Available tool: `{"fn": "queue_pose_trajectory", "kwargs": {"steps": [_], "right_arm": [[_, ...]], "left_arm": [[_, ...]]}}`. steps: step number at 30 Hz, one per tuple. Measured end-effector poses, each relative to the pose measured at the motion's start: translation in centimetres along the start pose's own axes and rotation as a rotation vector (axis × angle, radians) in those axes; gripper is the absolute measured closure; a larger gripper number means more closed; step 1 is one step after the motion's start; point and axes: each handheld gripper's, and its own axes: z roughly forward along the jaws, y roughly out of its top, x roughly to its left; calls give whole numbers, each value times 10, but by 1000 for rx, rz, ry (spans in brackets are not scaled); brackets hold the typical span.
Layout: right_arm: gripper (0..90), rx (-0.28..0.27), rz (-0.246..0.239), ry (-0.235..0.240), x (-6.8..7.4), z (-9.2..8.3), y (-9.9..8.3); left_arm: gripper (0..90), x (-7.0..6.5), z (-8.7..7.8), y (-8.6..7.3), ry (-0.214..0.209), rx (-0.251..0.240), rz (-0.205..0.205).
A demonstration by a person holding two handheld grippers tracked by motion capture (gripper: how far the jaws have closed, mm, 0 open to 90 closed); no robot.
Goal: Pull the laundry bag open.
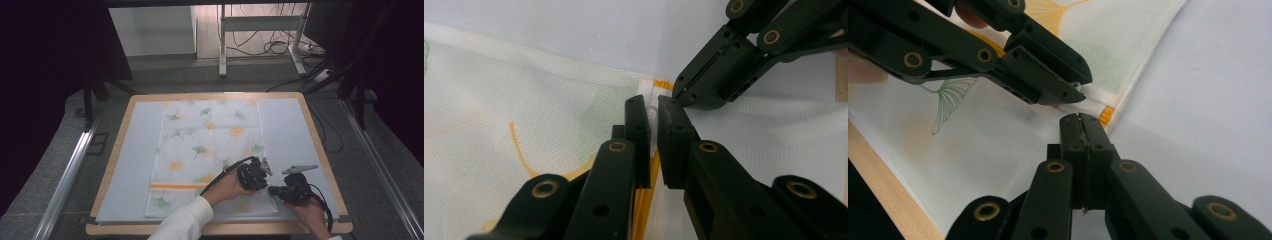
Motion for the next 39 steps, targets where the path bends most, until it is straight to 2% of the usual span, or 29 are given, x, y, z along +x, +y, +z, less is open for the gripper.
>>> {"fn": "queue_pose_trajectory", "kwargs": {"steps": [1,12,19,39], "right_arm": [[895,-5,19,8,-1,0,0],[896,-5,30,19,-3,0,-1],[896,-5,31,22,-4,0,-1],[896,-8,32,22,-6,-2,-2]], "left_arm": [[848,0,0,0,0,0,-3],[849,0,-3,-5,9,8,-2],[849,-1,-6,-9,20,11,5],[849,1,-14,-19,23,19,-8]]}}
